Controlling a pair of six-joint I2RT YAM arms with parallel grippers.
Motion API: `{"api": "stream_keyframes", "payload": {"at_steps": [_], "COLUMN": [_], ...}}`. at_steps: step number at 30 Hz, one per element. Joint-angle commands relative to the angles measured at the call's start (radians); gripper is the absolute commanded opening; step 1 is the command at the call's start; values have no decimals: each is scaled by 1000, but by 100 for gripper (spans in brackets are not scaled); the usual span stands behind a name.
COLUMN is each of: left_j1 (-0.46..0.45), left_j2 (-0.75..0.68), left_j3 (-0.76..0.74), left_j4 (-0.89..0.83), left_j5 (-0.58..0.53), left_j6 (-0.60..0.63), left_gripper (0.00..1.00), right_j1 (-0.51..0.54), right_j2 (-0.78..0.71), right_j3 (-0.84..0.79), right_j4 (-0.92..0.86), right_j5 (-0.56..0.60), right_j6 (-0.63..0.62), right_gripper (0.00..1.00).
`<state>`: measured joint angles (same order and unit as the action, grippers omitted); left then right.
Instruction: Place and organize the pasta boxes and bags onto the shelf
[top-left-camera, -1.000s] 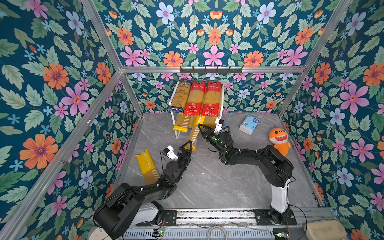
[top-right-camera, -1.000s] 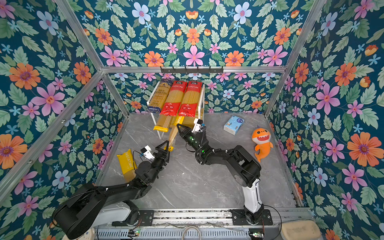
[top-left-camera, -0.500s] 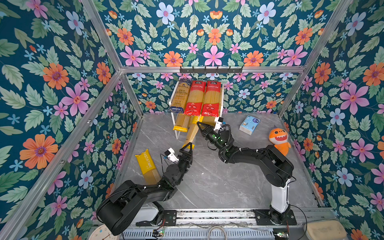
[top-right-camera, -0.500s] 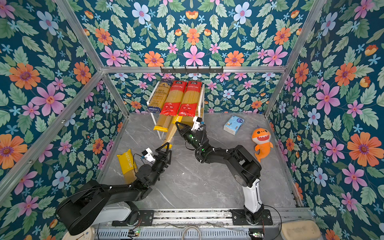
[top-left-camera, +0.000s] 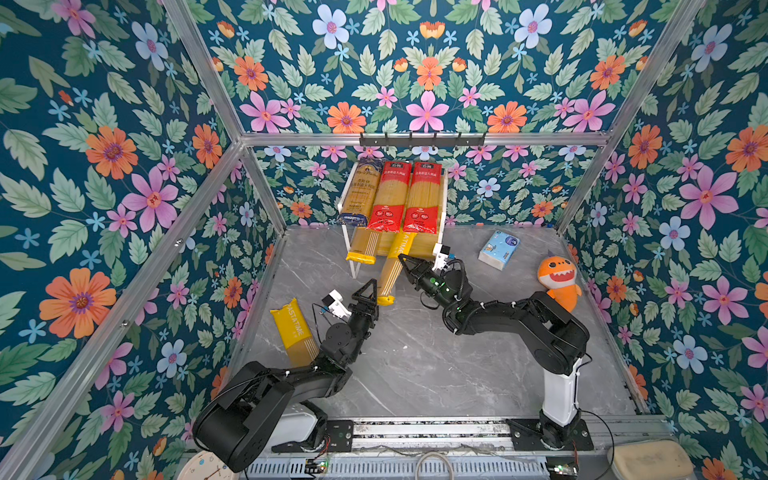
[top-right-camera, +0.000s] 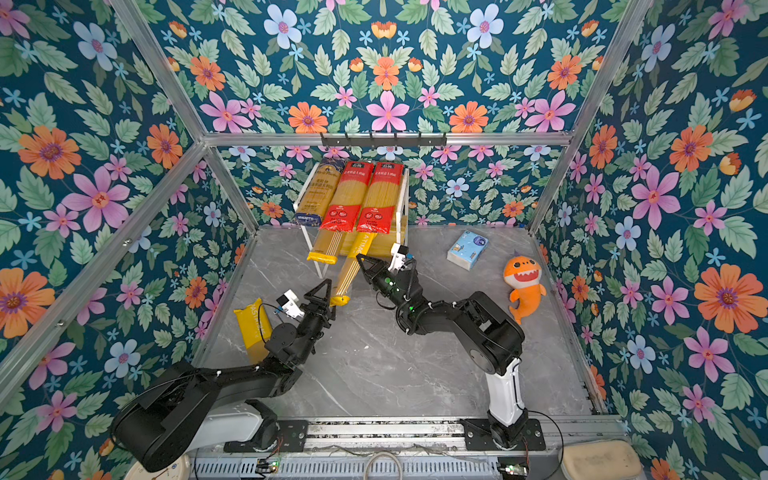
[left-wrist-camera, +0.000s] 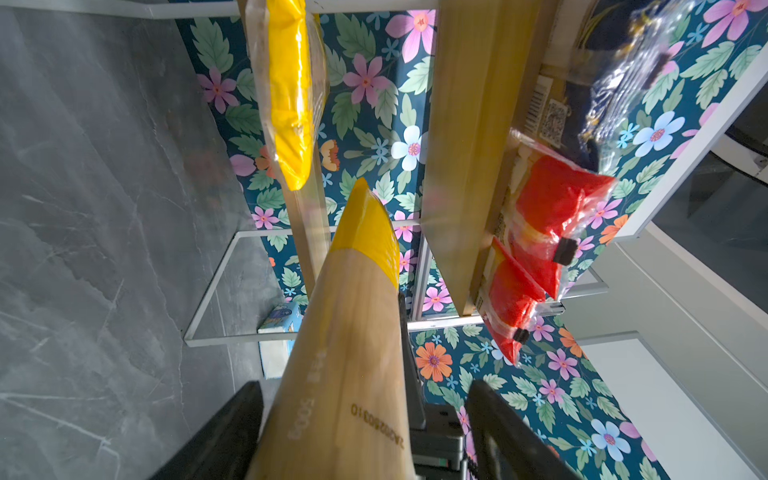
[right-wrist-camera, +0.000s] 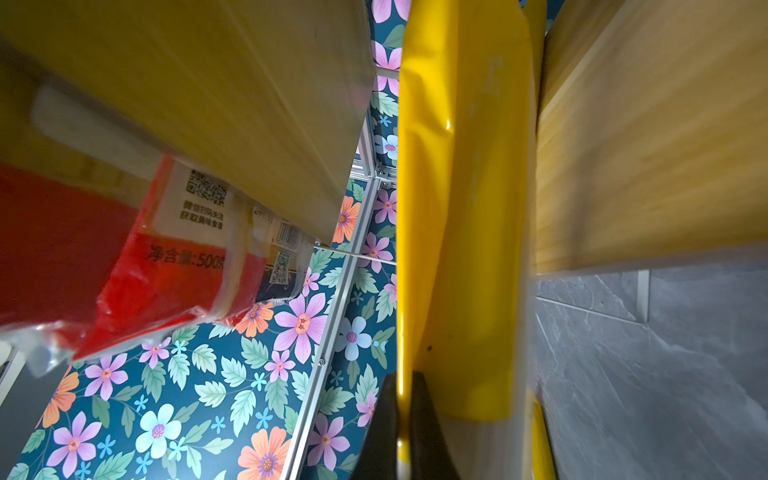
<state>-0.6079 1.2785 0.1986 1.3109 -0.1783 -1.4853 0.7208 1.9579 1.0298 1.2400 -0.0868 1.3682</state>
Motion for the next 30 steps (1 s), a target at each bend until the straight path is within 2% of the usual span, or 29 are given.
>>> {"api": "stream_keyframes", "payload": {"at_steps": [1,8,13,16,20,27,30], "left_j1": [-2,-12,-4,11,11,11,20], "left_j2": [7,68,148,166,179,173,154], "left_j3": [-1,-17,-14,13,36,2,-8], "left_j4": [56,111,237,251,262,289,283], "left_j5": [39,47,35,56,78,56,52], "left_j6": [-2,-42,-77,-78,-76,-68,-52], "left_gripper": [88,93,88,84,75,44,35], "right_j1": [-2,-2,8,11,6,-5,-11], "right_j2": [6,33,31,21,17,38,34], "right_j3": [33,118,123,86,45,40,29], "right_j4": [183,183,184,184,183,183,183], "right_j5": [-26,-28,-44,-45,-38,-36,-34], "right_j6": [11,-2,12,17,21,60,66], "right_gripper": [0,0,0,0,0,0,0]}}
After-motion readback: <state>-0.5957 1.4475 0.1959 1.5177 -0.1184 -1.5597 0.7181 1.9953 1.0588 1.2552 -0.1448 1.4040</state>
